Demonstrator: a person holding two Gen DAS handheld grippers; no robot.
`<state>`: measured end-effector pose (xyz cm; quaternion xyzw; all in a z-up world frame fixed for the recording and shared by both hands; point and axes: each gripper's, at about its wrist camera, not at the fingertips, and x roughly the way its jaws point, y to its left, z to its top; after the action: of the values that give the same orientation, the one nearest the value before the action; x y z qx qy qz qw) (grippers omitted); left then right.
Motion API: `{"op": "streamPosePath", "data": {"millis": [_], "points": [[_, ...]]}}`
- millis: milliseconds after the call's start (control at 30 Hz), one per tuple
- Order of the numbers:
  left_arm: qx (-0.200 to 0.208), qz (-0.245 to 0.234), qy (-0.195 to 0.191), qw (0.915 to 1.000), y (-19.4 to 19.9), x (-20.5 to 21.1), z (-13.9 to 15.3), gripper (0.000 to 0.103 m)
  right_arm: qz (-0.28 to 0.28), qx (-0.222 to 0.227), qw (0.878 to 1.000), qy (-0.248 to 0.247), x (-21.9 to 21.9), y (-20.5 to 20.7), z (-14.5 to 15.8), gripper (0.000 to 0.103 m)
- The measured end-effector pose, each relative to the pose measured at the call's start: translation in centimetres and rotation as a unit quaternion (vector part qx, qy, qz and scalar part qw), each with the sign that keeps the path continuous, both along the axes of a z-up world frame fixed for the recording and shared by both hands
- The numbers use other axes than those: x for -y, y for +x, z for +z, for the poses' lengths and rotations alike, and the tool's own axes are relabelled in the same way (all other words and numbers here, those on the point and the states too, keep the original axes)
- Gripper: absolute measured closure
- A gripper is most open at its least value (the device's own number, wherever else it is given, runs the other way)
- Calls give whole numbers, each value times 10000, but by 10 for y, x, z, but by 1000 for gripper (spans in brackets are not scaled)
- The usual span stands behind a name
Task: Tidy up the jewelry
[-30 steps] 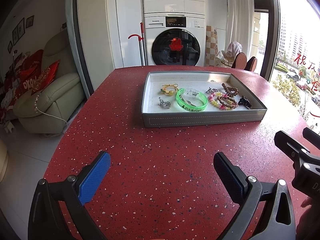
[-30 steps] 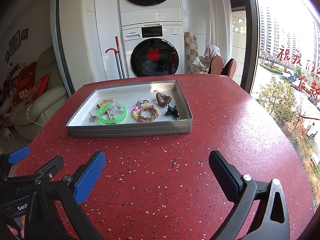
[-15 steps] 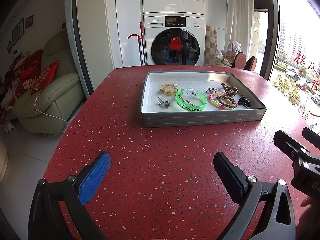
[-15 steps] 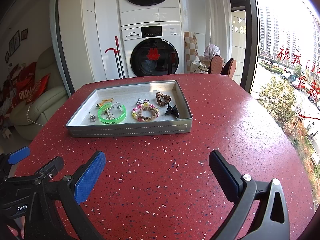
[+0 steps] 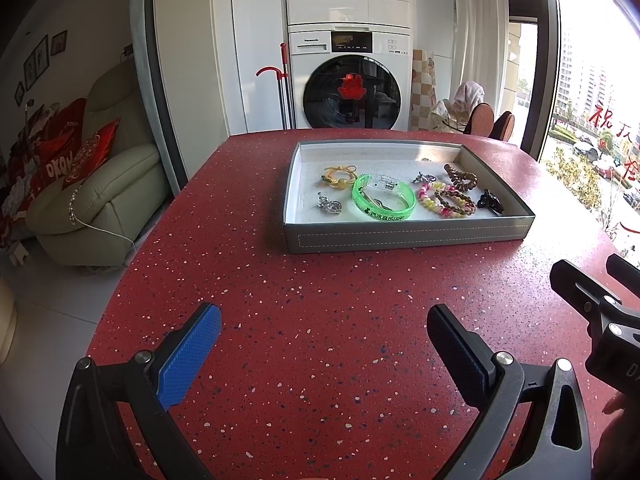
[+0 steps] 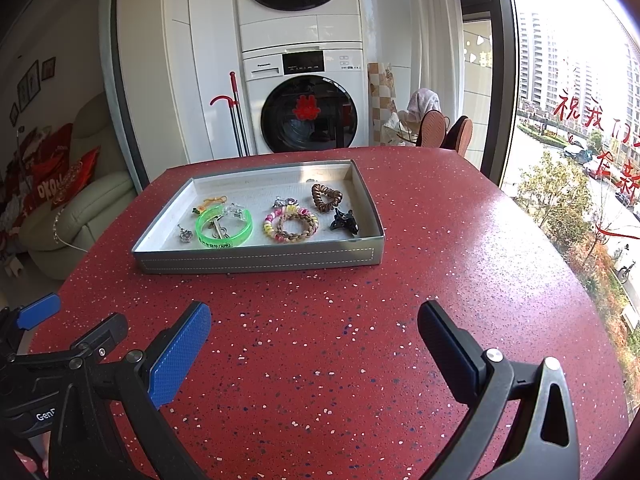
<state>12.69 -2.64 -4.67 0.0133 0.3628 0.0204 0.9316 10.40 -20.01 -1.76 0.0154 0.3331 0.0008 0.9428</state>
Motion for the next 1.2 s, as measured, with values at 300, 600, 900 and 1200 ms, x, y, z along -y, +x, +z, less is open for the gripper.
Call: {"op": "streamPosePath", "data": {"millis": [300, 600, 900, 1200], "points": [[-3, 2, -5, 10000, 1, 0, -1, 0, 8, -11, 10000, 4, -1, -1, -2, 0], [-24, -9, -17, 10000, 0, 0, -1, 0, 11, -16, 10000, 1, -2, -2, -2, 0], [-39, -24, -21, 10000, 0, 0, 0, 0, 14, -22, 10000, -5, -2, -1, -2, 0], [-36, -21, -9, 10000, 0, 1, 0, 0, 22, -30, 10000, 2, -2, -1, -2, 0]]}}
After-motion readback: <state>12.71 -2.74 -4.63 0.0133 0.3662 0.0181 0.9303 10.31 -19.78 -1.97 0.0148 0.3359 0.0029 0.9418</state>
